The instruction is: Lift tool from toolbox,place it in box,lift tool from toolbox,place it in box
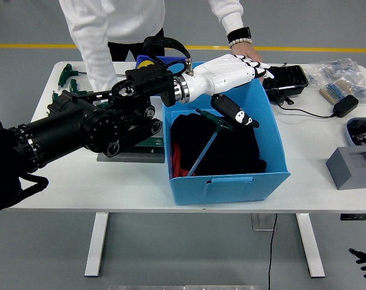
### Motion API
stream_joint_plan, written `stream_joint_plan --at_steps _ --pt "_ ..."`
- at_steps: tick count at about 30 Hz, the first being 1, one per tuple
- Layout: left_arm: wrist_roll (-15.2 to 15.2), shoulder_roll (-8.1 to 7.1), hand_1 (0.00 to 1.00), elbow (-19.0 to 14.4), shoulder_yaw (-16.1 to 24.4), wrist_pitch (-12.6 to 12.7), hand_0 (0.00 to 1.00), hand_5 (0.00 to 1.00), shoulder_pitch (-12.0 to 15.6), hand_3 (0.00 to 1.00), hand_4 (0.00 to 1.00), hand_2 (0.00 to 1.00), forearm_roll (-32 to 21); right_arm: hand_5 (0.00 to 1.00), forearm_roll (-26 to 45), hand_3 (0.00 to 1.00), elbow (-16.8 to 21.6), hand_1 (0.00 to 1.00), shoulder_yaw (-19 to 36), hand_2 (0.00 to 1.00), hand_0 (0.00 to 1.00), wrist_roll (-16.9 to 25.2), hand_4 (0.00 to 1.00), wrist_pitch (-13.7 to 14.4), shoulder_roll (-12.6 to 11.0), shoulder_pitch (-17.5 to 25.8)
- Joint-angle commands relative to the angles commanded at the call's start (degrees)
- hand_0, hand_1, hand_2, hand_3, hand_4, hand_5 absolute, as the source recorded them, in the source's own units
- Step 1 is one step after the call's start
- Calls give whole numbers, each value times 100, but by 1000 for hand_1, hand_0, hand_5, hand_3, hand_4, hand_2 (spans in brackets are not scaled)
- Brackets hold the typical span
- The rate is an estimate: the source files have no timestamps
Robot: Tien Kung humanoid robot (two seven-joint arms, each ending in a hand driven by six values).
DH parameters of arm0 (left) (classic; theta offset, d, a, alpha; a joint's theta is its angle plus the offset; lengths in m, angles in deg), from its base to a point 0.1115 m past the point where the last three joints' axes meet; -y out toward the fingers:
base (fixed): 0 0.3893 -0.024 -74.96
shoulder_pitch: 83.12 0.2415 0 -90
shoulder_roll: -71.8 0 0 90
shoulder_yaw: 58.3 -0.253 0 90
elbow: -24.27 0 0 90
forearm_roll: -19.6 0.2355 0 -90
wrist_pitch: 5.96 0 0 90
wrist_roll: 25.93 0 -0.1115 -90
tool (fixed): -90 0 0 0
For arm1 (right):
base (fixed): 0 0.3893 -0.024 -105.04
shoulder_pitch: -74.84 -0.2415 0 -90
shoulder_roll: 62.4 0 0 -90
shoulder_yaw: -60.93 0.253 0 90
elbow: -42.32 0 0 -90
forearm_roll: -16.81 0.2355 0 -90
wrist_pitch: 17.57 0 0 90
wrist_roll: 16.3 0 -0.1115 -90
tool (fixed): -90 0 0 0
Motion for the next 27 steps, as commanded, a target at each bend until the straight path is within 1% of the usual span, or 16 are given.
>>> stream_joint_plan --at_steps 1,3,4,6,7,9,12,13,17,18,20,23,24,25,26,27 --pt "20 0 784 -98 56 -18 797 621 123 806 990 887 67 651 74 547 -6 582 -29 654 622 17 789 11 7 39" --pt "53 0 784 -268 178 -40 797 621 335 806 990 887 153 651 174 547 -15 582 -62 654 622 37 789 27 20 92" --pt "107 0 784 -427 340 -106 797 621 505 806 990 887 300 651 272 547 -23 582 -117 654 622 64 789 43 33 125" --pt "172 0 784 -730 695 -132 797 621 862 806 990 887 506 651 415 547 -33 582 -196 654 622 103 789 61 49 160" --pt "256 0 715 -955 948 -185 712 632 1108 738 980 778 648 651 594 547 -46 582 -298 654 620 160 790 94 54 207" --pt "359 0 715 -1320 1410 -221 712 632 1492 738 980 778 867 651 869 547 -66 582 -372 654 620 218 790 138 62 288" --pt "485 0 715 -1772 2115 -319 712 632 1708 738 980 778 1214 651 981 547 -83 582 -441 654 620 263 790 137 70 354" --pt "513 0 679 -1892 2333 -339 670 645 1737 712 977 742 1298 652 953 547 -87 585 -432 653 618 262 789 128 73 367" --pt "568 -35 679 -2313 3102 -385 670 645 1921 712 977 742 1412 652 897 547 -92 585 -408 653 618 241 789 116 101 408" --pt "591 -126 679 -2410 3304 -412 670 645 2006 712 977 742 1423 652 892 547 -93 585 -407 653 618 238 789 113 107 418" --pt "632 -322 654 -2575 3679 -473 634 652 2215 710 976 707 1412 652 908 547 -96 587 -422 653 617 239 788 112 122 438" --pt "710 -534 654 -2769 4134 -540 634 652 2539 710 976 707 1336 652 937 547 -100 587 -433 653 617 246 788 118 141 463" --pt "761 -638 654 -2881 4371 -558 634 652 2753 710 976 707 1272 652 946 547 -102 587 -434 653 617 248 788 119 149 476" --pt "796 -701 605 -2955 4536 -564 562 649 2904 696 971 681 1210 652 952 547 -103 588 -433 654 616 249 788 120 155 486" --pt "827 -750 605 -3013 4688 -567 562 649 3049 696 971 681 1143 652 958 547 -105 588 -435 654 616 251 788 121 159 494" --pt "904 -837 605 -3123 4900 -575 562 649 3261 696 971 681 983 652 962 547 -107 588 -436 654 616 254 788 123 168 511"
